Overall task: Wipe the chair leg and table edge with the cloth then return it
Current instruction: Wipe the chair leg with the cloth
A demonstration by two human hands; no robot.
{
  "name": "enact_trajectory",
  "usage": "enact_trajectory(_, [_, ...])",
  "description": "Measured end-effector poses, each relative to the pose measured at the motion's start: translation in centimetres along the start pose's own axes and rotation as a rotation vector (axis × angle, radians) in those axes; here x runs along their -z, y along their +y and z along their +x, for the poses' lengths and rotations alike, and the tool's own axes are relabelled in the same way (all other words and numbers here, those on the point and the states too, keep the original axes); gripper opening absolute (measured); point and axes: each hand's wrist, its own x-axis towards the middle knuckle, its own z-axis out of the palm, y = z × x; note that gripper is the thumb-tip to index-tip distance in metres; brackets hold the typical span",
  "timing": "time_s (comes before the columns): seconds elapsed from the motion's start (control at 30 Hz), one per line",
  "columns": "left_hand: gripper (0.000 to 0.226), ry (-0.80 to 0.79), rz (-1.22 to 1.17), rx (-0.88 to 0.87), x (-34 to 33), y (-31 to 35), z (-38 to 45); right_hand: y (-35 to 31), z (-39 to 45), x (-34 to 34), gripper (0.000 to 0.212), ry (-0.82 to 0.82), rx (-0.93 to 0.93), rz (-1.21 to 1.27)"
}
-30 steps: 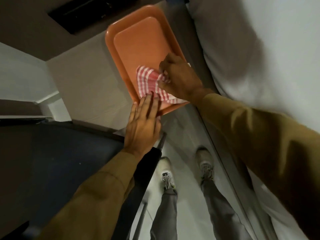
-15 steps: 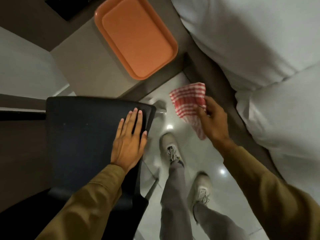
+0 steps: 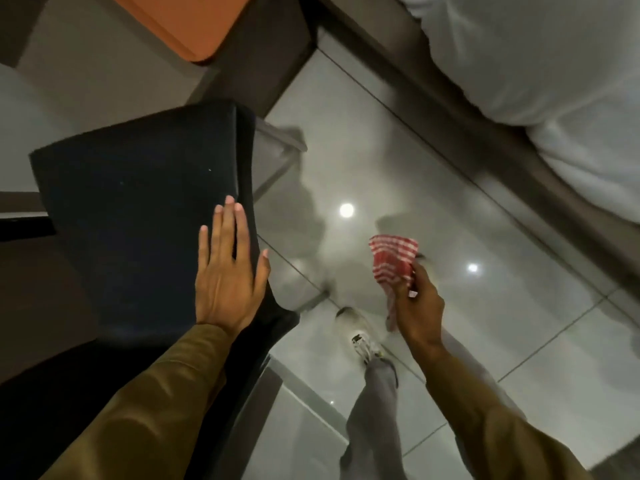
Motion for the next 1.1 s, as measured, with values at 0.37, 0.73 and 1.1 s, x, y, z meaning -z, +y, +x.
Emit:
enact_trajectory(0.37, [0.082,0.206,0.009,-0.124,-7.9,-1.0,1.6,8.2,-7.4,-10.9,0.03,-0.218,-0.011,0.102])
enact_trajectory(0.73, [0.076,0.356,-0.047,-0.161,-10.6,-1.7,2.7,10.2,-8.0,-18.4,0.042,-0.303,-0.128,0.472])
enact_trajectory(1.1, [0.072,0.403,-0.057,-0.141,-11.2,-2.0,2.9,12.5,-1.2,-20.7,0.038,-0.339,-0.522,0.506])
